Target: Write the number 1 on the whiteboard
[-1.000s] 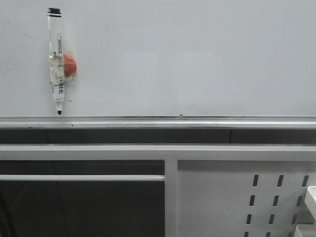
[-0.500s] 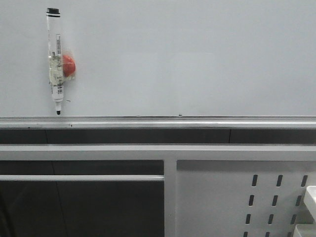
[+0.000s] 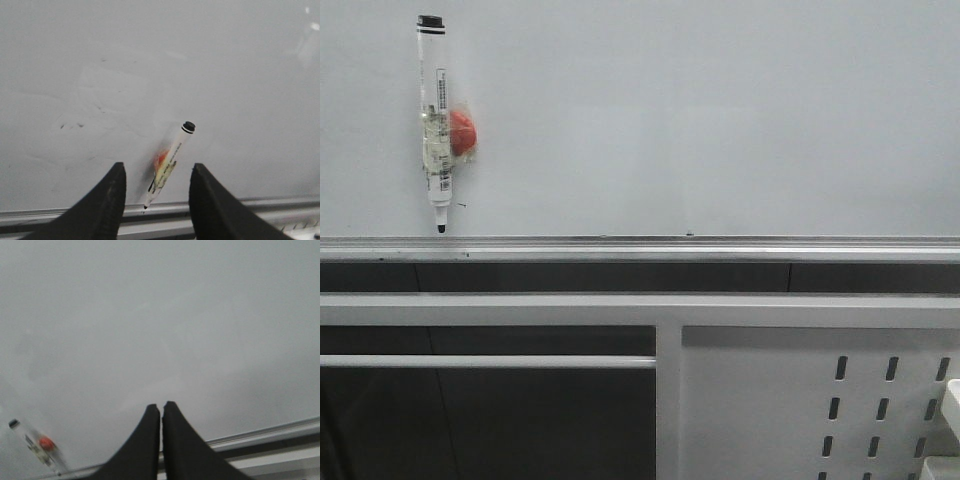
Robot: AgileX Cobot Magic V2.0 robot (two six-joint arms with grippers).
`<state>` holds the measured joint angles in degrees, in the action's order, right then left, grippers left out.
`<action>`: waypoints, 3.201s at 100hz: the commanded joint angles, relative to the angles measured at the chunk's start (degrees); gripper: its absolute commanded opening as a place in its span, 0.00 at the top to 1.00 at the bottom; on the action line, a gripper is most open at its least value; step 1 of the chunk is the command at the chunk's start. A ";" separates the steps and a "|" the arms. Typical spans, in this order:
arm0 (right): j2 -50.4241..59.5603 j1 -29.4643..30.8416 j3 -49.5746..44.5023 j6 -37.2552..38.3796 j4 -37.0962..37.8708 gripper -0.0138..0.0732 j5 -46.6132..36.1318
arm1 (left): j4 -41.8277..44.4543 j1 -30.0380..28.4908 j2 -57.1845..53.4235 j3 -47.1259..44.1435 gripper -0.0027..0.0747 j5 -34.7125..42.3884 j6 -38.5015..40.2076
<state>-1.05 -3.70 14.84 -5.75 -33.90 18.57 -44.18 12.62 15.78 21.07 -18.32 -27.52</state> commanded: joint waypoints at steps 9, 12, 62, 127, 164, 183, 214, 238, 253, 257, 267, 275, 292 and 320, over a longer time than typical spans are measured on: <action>-7.50 0.17 9.11 -15.70 0.88 0.54 6.72 | 3.47 -0.01 15.94 10.59 0.55 -5.41 -8.42; -9.00 0.17 9.88 -16.45 0.88 0.48 7.36 | 3.78 0.41 18.92 11.53 0.55 -5.16 -9.16; -15.41 0.17 11.09 -16.61 0.88 0.37 4.91 | -9.42 24.31 39.88 6.75 0.55 31.12 -17.89; -15.41 0.17 11.09 -16.61 0.88 0.37 4.03 | -10.37 31.32 54.42 7.29 0.55 46.16 -10.52; -15.41 0.17 11.09 -16.61 0.88 0.37 4.03 | -9.97 31.32 59.44 11.51 0.55 46.18 -10.52; -15.41 0.17 11.09 -16.61 0.88 0.37 4.03 | -10.59 31.32 61.47 11.78 0.55 47.08 -9.93; -15.41 0.17 11.09 -16.61 0.88 0.37 4.03 | -10.59 30.62 61.72 12.35 0.56 50.56 -7.60; -15.41 0.17 11.09 -16.61 0.78 0.37 4.03 | -10.59 30.22 62.93 12.35 0.56 50.16 -7.60; -15.41 0.17 11.09 -16.61 0.78 0.37 4.03 | -10.59 30.22 63.69 12.35 0.63 49.77 -7.60; -15.41 0.17 11.09 -16.61 0.78 0.37 4.14 | -10.48 30.22 63.69 12.35 0.68 49.77 -7.60; -15.41 0.17 11.09 -16.61 0.78 0.37 4.14 | -9.45 30.22 63.69 12.35 0.84 49.77 -7.70; -15.41 0.17 11.09 -16.61 0.78 0.37 4.14 | -8.05 30.22 63.69 12.35 0.96 49.77 -7.70; -15.41 0.17 11.09 -16.61 0.78 0.38 4.51 | -6.04 30.36 63.13 12.35 0.99 48.63 -8.39; -16.66 0.17 12.76 -35.24 -9.44 0.39 18.65 | -2.39 35.27 57.06 12.35 0.99 38.36 -16.77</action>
<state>-15.91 -3.70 24.51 -30.49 -36.51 34.99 -49.16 45.83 76.30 31.73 20.62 -41.62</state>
